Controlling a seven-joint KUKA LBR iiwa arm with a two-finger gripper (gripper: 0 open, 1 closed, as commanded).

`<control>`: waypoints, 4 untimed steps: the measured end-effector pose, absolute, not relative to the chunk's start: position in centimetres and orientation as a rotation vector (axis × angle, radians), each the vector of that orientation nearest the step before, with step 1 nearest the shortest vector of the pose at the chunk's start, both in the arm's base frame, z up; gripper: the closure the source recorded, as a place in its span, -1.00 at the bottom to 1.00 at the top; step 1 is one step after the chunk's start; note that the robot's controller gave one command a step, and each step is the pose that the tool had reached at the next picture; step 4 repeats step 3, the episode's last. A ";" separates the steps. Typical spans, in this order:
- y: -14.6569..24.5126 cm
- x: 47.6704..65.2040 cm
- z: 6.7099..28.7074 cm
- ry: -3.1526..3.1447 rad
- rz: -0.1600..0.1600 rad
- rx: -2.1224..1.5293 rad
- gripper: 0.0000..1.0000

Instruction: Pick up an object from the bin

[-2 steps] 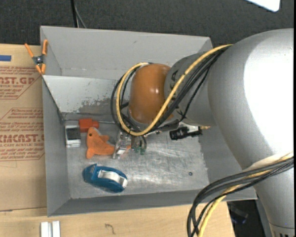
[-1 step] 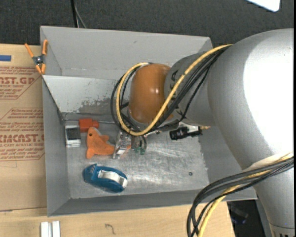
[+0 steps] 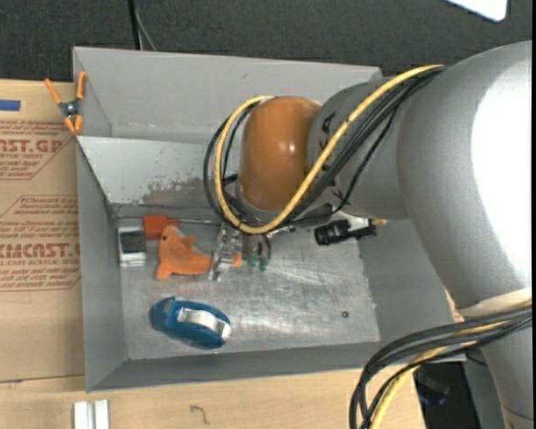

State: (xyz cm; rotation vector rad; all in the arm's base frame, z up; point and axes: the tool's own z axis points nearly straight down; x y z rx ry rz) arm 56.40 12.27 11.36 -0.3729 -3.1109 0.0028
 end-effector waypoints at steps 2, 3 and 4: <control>11.0 56.7 18.8 -3.115 0.000 -0.377 1.00; 11.1 57.6 25.9 -3.124 -0.001 -0.336 1.00; 11.1 57.6 25.9 -3.124 -0.001 -0.336 1.00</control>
Offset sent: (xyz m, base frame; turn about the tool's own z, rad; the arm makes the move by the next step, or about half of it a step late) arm 0.0046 -0.0190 0.0958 0.0058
